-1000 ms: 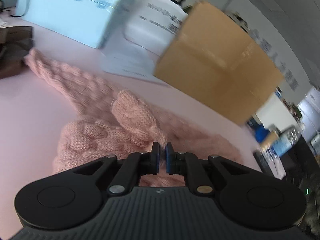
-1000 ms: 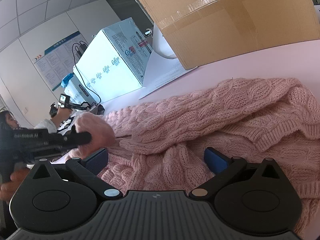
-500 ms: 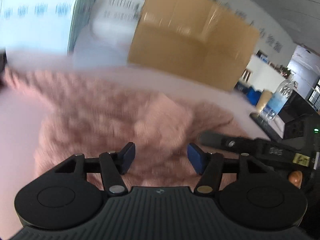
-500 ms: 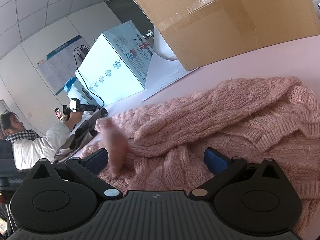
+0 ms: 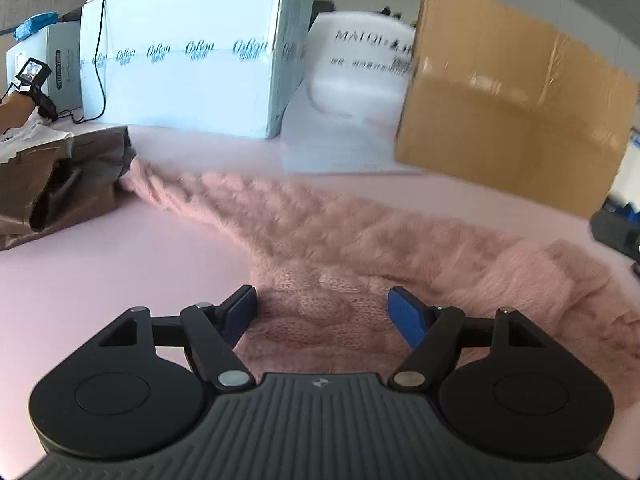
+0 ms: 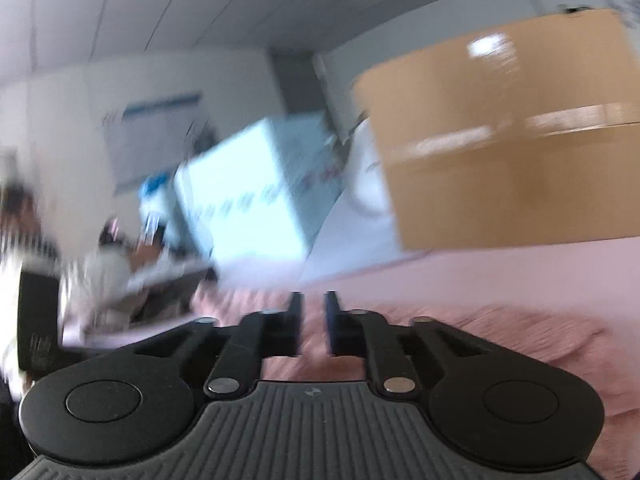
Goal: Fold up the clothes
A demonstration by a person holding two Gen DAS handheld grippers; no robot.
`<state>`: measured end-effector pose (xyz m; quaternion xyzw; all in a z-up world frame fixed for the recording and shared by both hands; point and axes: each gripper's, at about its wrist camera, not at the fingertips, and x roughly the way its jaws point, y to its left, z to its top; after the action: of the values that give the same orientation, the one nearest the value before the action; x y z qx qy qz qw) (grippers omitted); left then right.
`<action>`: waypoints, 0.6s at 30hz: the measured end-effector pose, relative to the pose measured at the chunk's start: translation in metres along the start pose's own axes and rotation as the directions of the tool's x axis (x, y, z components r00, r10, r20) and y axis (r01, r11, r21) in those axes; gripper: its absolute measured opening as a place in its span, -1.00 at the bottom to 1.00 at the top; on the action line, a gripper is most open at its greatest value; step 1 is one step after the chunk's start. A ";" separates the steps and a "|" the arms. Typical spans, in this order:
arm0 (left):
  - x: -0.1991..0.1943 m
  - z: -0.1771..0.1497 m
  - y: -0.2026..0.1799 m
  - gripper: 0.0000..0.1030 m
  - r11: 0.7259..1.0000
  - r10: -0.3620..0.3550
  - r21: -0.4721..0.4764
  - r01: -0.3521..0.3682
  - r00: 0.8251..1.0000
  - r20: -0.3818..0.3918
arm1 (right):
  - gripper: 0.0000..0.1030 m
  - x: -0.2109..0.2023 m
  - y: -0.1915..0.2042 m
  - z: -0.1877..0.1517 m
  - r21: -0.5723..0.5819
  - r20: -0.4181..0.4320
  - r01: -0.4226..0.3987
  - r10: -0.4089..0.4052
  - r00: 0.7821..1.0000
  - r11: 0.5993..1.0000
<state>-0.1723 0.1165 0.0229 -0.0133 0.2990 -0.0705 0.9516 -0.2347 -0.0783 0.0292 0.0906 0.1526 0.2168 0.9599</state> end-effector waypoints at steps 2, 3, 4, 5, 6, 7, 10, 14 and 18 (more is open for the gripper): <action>0.004 -0.002 0.000 0.37 1.000 0.011 0.007 -0.010 1.000 -0.022 | -0.88 0.005 0.020 -0.003 -0.076 0.019 -0.052 0.053 0.998 0.996; 0.006 -0.002 0.000 0.38 1.000 0.015 0.007 -0.014 0.999 -0.031 | -0.87 0.005 0.025 -0.003 -0.095 0.029 -0.065 0.068 0.997 0.993; 0.006 -0.003 0.000 0.38 1.000 0.017 0.007 -0.017 0.999 -0.035 | -0.87 0.005 0.031 -0.004 -0.121 0.035 -0.088 0.092 0.995 0.989; 0.006 -0.004 0.000 0.38 1.000 0.020 0.011 -0.019 0.999 -0.035 | -0.87 0.005 0.033 -0.004 -0.128 0.033 -0.095 0.100 0.994 0.987; 0.005 -0.004 -0.001 0.38 1.000 0.023 0.017 -0.023 0.999 -0.034 | -0.87 0.008 0.039 -0.006 -0.148 0.008 -0.124 0.126 0.992 0.981; 0.006 -0.005 -0.002 0.39 0.999 0.027 0.022 -0.026 0.999 -0.034 | -0.87 0.011 0.041 -0.008 -0.160 -0.014 -0.128 0.128 0.992 0.979; 0.008 -0.006 -0.004 0.39 0.999 0.035 0.032 -0.034 0.999 -0.034 | -0.87 0.025 0.038 -0.013 -0.152 -0.087 -0.026 0.013 0.996 0.988; 0.009 -0.006 -0.002 0.45 0.999 0.036 0.022 -0.036 0.999 -0.040 | -0.93 0.043 0.004 -0.012 -0.020 -0.207 0.111 -0.113 0.972 0.994; 0.011 -0.005 -0.002 0.53 0.999 0.042 0.017 -0.041 0.998 -0.048 | -0.93 0.044 -0.018 -0.013 0.041 -0.261 0.109 -0.094 0.961 0.993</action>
<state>-0.1666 0.1131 0.0128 0.0023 0.3214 -0.0535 0.9454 -0.1943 -0.0731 0.0015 0.0797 0.2868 0.1730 0.9388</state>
